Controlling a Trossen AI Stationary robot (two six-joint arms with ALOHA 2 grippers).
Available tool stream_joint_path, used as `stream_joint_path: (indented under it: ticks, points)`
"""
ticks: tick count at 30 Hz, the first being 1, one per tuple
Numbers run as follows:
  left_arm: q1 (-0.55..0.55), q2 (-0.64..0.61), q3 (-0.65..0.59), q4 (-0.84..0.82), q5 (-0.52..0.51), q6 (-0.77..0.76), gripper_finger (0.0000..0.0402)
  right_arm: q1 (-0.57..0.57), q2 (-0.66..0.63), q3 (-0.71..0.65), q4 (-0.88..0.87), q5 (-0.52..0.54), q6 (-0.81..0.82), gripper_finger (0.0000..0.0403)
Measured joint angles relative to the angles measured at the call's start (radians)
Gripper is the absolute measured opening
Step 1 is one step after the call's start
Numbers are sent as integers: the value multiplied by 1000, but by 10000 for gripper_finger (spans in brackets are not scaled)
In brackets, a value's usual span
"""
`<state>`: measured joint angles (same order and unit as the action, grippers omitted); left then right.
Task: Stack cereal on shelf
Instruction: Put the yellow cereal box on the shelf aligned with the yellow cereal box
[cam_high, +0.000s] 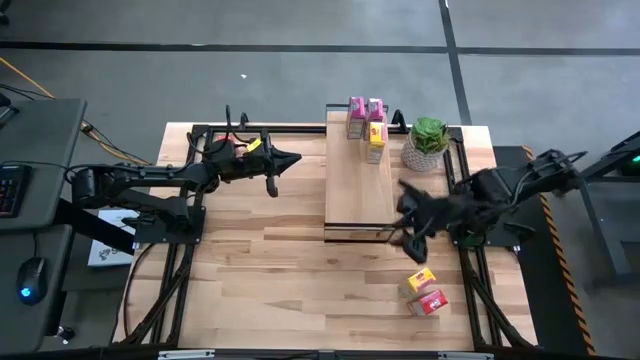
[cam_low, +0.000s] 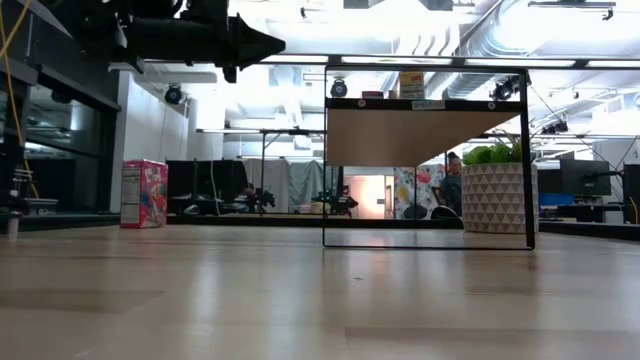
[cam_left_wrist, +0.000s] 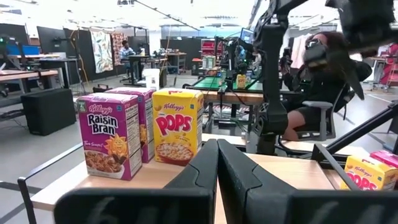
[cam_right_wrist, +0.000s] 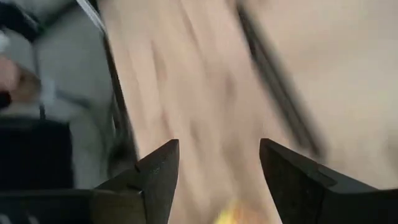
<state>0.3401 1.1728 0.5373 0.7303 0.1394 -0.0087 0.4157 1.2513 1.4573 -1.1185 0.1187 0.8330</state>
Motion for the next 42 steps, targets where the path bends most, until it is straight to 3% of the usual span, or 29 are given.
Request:
stream_joint_path:
  ticks: [5,10,14,19,30,37,42]
  points:
    - [0,0,0,0,0,-17,0,147,127,116,-287,-25,346,218]
    - [0,0,0,-1,0,-31,0,259,216,96,-360,-51,510,218]
    - [0,0,0,0,0,-43,0,319,303,72,-358,-144,468,218]
    - [0,0,0,-1,0,-49,0,327,415,66,-371,-273,282,218]
    - [0,0,1,33,0,-33,0,297,537,66,-378,-287,67,218]
    - [0,0,1,52,0,-7,0,291,533,66,-410,-250,53,218]
    - [0,0,1,53,0,-7,0,291,533,66,-412,-293,50,218]
